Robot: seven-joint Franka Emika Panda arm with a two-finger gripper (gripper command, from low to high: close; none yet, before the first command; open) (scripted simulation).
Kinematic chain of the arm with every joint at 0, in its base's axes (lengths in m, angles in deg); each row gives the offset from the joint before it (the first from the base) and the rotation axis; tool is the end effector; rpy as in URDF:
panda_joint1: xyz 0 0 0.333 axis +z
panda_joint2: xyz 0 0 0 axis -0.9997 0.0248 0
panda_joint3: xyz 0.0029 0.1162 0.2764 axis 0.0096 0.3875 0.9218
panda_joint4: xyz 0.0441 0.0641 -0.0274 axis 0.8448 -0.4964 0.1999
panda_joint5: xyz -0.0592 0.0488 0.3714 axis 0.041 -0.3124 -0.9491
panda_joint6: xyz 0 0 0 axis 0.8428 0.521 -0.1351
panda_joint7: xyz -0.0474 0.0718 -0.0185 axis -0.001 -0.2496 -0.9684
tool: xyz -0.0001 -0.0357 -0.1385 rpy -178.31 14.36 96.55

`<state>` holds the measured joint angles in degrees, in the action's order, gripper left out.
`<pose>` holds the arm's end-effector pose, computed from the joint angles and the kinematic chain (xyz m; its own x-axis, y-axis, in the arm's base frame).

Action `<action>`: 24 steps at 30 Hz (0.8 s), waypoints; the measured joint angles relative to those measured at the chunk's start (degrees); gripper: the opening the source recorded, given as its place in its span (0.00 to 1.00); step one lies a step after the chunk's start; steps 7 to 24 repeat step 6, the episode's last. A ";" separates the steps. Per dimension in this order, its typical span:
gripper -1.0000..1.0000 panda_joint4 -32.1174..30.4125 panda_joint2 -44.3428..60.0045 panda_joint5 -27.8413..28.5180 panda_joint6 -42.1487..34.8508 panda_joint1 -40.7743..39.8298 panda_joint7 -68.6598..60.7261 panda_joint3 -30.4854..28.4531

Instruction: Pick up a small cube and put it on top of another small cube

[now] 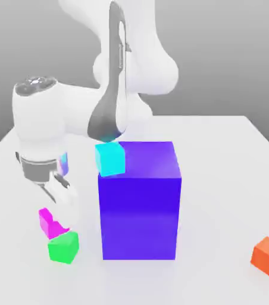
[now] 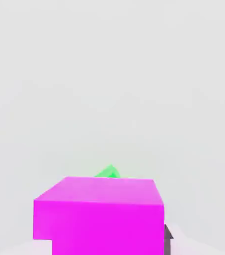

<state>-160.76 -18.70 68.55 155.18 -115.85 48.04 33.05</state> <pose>0.3623 -0.1681 0.1658 -0.1041 -0.9944 0.0207 -0.9946 0.1041 0.0027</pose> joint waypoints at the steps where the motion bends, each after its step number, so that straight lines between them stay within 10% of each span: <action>1: 0.00 -0.12 0.70 -0.13 0.82 -0.02 -0.10 0.08; 5: 0.00 -0.77 3.72 -1.21 4.40 -0.22 -0.93 0.73; 6: 1.00 -0.92 4.31 -1.48 5.10 -0.33 -1.14 0.96; 24: 1.00 -0.92 4.31 -1.48 5.10 -0.33 -1.14 0.96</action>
